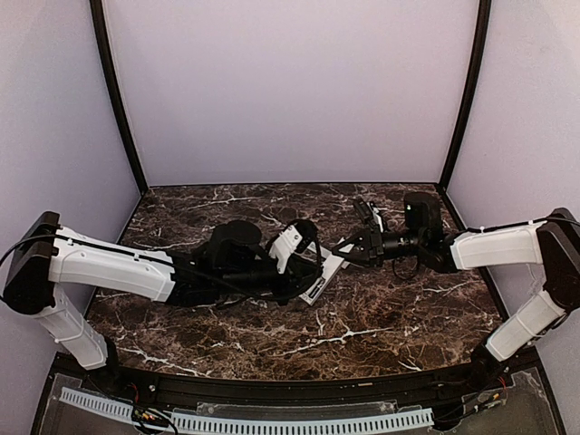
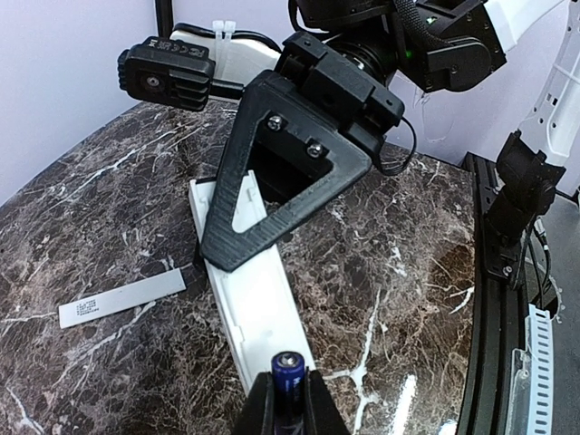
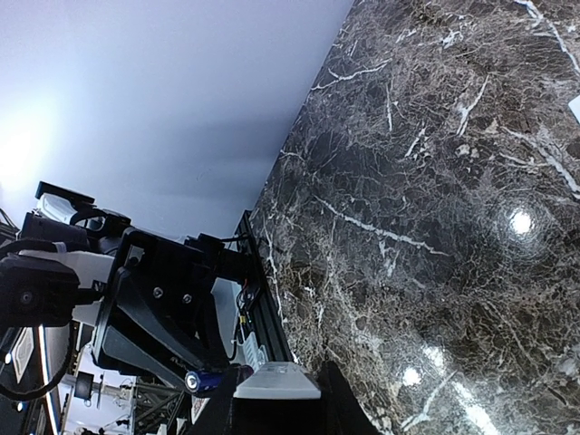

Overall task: Load the batteries into the remote control
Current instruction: Place the battery in the battery compartment.

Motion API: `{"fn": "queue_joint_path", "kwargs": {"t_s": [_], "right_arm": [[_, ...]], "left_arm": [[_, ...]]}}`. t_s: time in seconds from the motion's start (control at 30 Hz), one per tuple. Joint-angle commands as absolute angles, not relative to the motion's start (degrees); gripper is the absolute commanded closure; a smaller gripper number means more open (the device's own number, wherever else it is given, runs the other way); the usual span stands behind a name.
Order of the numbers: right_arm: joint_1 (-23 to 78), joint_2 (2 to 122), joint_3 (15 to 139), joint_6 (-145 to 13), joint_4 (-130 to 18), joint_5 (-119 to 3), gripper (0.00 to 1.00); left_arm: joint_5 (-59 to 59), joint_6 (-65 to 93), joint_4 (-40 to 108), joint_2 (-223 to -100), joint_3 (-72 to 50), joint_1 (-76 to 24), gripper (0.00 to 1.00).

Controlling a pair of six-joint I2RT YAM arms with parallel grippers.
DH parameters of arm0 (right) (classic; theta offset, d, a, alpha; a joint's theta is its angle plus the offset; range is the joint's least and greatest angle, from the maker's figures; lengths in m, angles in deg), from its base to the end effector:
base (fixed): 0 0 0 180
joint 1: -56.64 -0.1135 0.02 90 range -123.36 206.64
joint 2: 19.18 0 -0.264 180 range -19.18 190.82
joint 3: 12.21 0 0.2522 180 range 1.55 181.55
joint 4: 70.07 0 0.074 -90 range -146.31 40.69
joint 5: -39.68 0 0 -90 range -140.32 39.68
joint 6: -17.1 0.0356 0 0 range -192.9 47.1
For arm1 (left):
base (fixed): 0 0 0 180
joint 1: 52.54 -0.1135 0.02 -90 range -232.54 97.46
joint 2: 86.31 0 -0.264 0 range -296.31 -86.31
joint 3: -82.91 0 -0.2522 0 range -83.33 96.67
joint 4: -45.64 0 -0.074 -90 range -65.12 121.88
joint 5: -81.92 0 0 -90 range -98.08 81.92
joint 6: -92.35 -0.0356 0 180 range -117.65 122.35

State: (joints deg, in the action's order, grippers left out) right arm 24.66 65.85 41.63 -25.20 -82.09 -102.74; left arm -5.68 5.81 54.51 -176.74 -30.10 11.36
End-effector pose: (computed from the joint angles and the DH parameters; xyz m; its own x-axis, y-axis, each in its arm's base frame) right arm 0.2423 0.1846 0.2145 -0.8960 -0.0277 -0.4432 -0.4387 0.2100 0.8738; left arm 0.1568 -0.3234 0.2496 -0.1657 0.2012 -0.9654 0.9067 0.4161 -0.0689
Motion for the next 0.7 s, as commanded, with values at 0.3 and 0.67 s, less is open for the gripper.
{"fn": "queue_joint_path", "kwargs": {"t_s": [0.3, 0.67], "right_arm": [[24.1, 65.5, 43.3, -24.1, -85.0, -102.6, 1.00], [24.1, 65.4, 43.5, -24.3, -84.5, -102.6, 1.00]], "left_arm": [[-6.7, 7.2, 54.3, -177.8, -31.1, 11.6, 1.00], [-7.4, 7.5, 51.1, -176.3, -32.9, 11.6, 0.90]]}}
